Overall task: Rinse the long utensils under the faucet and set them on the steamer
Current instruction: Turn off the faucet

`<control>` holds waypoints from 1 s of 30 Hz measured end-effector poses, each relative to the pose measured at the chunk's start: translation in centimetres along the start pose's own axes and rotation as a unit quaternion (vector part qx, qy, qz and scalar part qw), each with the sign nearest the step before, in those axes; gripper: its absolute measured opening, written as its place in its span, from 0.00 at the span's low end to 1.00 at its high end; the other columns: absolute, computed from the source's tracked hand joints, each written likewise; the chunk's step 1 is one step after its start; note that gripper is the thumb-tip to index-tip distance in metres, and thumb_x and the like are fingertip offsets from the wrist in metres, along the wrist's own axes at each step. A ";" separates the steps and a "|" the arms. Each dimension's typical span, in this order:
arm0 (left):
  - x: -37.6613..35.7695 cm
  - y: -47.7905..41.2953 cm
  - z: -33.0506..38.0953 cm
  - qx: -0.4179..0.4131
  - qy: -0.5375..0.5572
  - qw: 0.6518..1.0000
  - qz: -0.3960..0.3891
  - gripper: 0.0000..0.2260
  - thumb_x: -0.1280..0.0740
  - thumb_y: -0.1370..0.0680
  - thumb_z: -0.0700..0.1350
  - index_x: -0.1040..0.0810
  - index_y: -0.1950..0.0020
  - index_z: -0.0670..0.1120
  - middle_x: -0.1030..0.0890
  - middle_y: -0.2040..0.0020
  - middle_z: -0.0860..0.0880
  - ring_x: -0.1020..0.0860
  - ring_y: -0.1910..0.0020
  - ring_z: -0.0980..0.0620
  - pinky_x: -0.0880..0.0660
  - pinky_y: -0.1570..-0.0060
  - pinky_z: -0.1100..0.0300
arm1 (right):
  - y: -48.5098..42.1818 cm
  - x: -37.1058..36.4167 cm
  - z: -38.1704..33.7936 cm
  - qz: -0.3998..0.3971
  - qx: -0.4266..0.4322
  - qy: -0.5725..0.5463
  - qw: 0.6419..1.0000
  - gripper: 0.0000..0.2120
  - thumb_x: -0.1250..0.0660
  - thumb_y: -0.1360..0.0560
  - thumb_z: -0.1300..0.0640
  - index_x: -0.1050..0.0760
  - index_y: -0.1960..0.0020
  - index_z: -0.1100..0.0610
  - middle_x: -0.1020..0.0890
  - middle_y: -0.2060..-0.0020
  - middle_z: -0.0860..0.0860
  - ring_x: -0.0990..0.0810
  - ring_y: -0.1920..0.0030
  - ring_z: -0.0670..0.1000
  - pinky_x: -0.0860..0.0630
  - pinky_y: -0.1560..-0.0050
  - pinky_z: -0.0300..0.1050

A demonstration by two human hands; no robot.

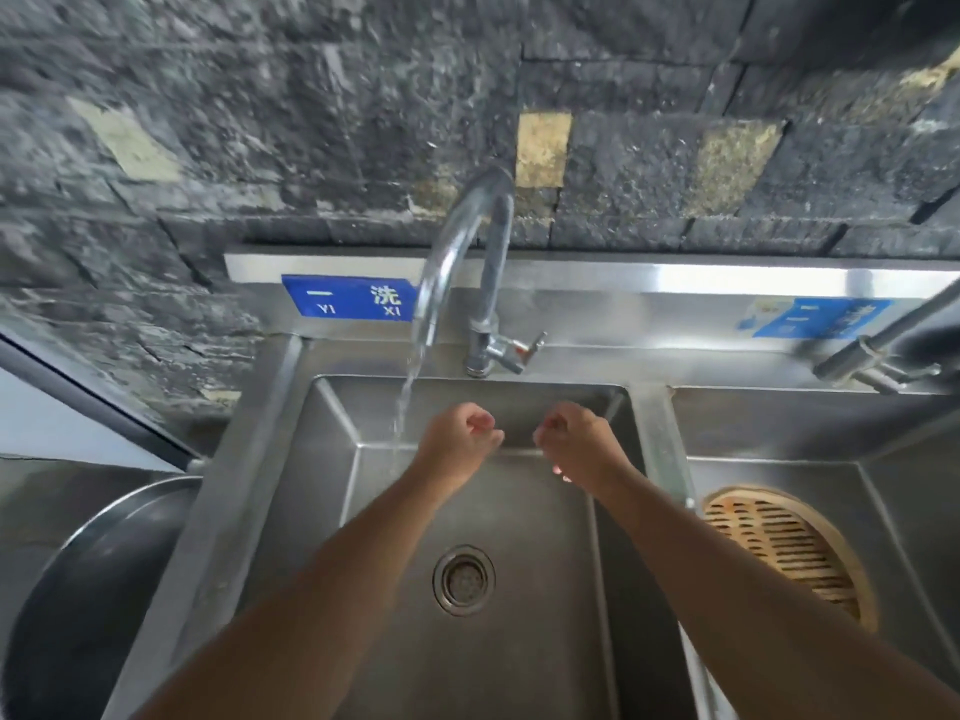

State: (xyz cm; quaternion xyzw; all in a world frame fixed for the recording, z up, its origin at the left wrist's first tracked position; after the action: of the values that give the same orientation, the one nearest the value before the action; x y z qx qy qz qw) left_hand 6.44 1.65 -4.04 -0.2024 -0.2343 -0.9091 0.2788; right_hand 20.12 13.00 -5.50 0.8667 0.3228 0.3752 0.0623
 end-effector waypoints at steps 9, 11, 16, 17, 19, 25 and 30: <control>3.4 -8.6 1.1 -0.029 0.076 0.997 -0.005 0.36 0.25 0.26 0.46 0.40 0.24 0.48 0.30 0.28 0.48 0.30 0.30 0.49 0.30 0.31 0.54 | -8.3 -0.1 -3.5 0.087 0.017 -0.058 0.994 0.39 0.23 0.29 0.48 0.40 0.26 0.52 0.28 0.34 0.56 0.22 0.42 0.56 0.22 0.40 0.55; 3.4 -9.7 2.3 -0.072 0.057 0.995 0.028 0.35 0.25 0.27 0.42 0.38 0.24 0.45 0.30 0.29 0.47 0.31 0.30 0.47 0.31 0.30 0.53 | -9.5 -0.5 -3.5 0.075 0.020 -0.106 0.991 0.41 0.22 0.29 0.51 0.42 0.24 0.52 0.31 0.31 0.57 0.22 0.38 0.57 0.22 0.39 0.57; 2.2 -11.1 4.3 -0.102 0.055 0.993 -0.007 0.18 0.30 0.23 0.36 0.30 0.37 0.48 0.29 0.58 0.61 0.25 0.64 0.68 0.31 0.65 0.83 | -11.4 -1.3 -3.2 0.049 0.025 -0.227 0.972 0.33 0.24 0.27 0.61 0.34 0.27 0.52 0.27 0.40 0.55 0.22 0.56 0.47 0.25 0.62 0.34; 1.9 -11.2 4.4 -0.102 0.059 0.993 -0.022 0.14 0.33 0.21 0.35 0.30 0.39 0.47 0.28 0.60 0.58 0.25 0.68 0.69 0.31 0.67 0.82 | -11.6 -1.6 -3.2 0.038 0.027 -0.244 0.969 0.30 0.24 0.27 0.64 0.31 0.29 0.53 0.25 0.41 0.55 0.22 0.56 0.46 0.24 0.59 0.35; 1.5 -11.4 4.4 -0.106 0.040 0.994 -0.008 0.09 0.35 0.21 0.34 0.24 0.41 0.40 0.25 0.61 0.49 0.26 0.70 0.63 0.30 0.68 0.80 | -11.8 -2.4 -3.3 0.011 0.034 -0.274 0.961 0.25 0.26 0.27 0.69 0.28 0.33 0.57 0.22 0.45 0.56 0.22 0.58 0.47 0.25 0.56 0.39; 1.7 -11.1 4.3 -0.088 0.068 0.990 0.082 0.12 0.33 0.21 0.36 0.24 0.39 0.37 0.19 0.45 0.42 0.20 0.49 0.53 0.26 0.50 0.69 | -11.9 -3.3 -3.4 -0.042 0.040 -0.340 0.939 0.16 0.31 0.24 0.70 0.24 0.40 0.57 0.21 0.54 0.54 0.23 0.53 0.53 0.23 0.56 0.45; 1.7 -11.1 4.7 -0.117 0.053 0.988 0.081 0.22 0.32 0.23 0.35 0.31 0.29 0.35 0.22 0.36 0.39 0.23 0.39 0.45 0.30 0.44 0.68 | -12.2 -3.2 -3.3 -0.052 0.037 -0.307 0.949 0.17 0.30 0.23 0.68 0.24 0.36 0.60 0.20 0.57 0.49 0.19 0.55 0.49 0.17 0.52 0.48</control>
State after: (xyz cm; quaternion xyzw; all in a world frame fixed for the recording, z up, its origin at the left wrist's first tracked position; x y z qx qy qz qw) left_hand -0.39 11.67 -2.88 -0.2039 -0.0941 -0.9141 0.3375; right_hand 9.92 20.22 -9.37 0.9235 0.3467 0.0747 0.1459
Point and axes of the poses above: each hand's wrist, its own y-axis away from the middle knuckle, its own x-axis out of the back of the hand, z = x × y, the point moved 5 cm from there along -y, towards the middle knuckle
